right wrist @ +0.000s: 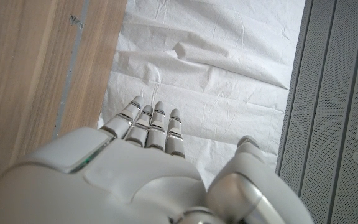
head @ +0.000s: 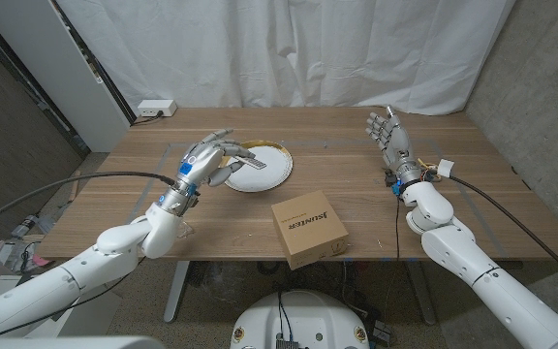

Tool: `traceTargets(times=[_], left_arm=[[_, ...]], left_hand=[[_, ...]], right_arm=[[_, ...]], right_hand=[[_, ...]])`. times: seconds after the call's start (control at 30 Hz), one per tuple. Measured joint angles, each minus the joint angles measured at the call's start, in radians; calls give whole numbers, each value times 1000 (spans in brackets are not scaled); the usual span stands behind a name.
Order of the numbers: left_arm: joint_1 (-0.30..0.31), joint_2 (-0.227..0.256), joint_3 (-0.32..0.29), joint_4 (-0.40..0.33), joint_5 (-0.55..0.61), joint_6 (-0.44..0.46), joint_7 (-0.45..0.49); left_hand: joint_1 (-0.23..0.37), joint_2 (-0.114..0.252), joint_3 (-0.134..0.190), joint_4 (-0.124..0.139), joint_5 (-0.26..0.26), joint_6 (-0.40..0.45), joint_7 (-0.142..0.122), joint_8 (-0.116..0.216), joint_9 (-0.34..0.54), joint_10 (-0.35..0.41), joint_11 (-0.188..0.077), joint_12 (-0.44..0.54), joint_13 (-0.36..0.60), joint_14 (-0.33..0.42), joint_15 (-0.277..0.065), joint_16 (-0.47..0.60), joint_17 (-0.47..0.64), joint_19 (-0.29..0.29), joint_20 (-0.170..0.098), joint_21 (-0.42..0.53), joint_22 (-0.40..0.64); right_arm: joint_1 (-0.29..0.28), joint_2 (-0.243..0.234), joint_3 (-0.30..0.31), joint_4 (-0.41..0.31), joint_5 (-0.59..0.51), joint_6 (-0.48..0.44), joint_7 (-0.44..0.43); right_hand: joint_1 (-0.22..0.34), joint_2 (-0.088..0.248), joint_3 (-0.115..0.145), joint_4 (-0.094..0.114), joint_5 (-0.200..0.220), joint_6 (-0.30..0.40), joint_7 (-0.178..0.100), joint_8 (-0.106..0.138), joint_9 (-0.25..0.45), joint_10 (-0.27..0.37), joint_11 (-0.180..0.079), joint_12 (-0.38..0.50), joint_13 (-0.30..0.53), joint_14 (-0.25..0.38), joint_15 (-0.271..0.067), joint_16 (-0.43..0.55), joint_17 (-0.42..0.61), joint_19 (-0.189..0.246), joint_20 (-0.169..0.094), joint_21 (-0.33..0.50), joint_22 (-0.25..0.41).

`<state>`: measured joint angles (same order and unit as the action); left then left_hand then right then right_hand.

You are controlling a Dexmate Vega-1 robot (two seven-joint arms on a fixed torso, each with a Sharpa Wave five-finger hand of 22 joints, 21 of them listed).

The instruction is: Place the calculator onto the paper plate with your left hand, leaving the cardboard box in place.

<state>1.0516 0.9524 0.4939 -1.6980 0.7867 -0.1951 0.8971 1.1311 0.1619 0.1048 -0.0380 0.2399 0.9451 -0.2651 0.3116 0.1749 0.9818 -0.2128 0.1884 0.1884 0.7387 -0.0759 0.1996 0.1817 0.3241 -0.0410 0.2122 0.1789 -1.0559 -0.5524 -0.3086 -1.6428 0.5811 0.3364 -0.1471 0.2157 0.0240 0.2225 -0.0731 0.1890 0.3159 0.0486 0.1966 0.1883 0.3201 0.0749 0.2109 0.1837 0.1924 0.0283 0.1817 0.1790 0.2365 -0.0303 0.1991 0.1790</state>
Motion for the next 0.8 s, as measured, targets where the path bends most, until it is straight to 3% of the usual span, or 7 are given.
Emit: traceTargets(times=[0.6, 0.67, 0.8], left_arm=[[-72, -47, -8, 80, -16, 64, 11], [-77, -50, -5, 86, -17, 69, 11], [-107, -69, 9, 116, -18, 89, 11]], left_hand=[[5, -5, 8, 8, -8, 5, -4, -11, 0, 0, 0, 0, 0, 0, 0, -4, 0, 0, 0, 0, 0], [5, -5, 12, 5, -9, 17, 8, -13, -1, 0, 0, 0, 0, 0, 0, -4, 0, 0, 0, 0, 0], [5, -5, 12, 5, -9, 17, 8, -15, -1, 0, 0, 0, 0, 2, 1, -4, 0, 0, 0, 0, 0]], right_arm=[[-1, -2, 3, 6, 6, 3, 1], [3, -2, 3, 9, 7, 2, 2], [9, -2, 3, 15, 9, -1, 4]], right_hand=[[-7, 7, -4, -4, 0, 0, 0, 0, 0, 0, 0, 0, 0, 0, 0, 0, 0, 0, 0, 0, 0], [-7, 7, -4, -4, 0, 0, 0, 0, 0, 0, 0, 0, 0, 0, 0, 0, 0, 0, 0, 0, 0], [-7, 7, -4, -4, 0, 0, 0, 0, 0, 0, 0, 0, 0, 0, 0, 0, 0, 0, 0, 0, 0]])
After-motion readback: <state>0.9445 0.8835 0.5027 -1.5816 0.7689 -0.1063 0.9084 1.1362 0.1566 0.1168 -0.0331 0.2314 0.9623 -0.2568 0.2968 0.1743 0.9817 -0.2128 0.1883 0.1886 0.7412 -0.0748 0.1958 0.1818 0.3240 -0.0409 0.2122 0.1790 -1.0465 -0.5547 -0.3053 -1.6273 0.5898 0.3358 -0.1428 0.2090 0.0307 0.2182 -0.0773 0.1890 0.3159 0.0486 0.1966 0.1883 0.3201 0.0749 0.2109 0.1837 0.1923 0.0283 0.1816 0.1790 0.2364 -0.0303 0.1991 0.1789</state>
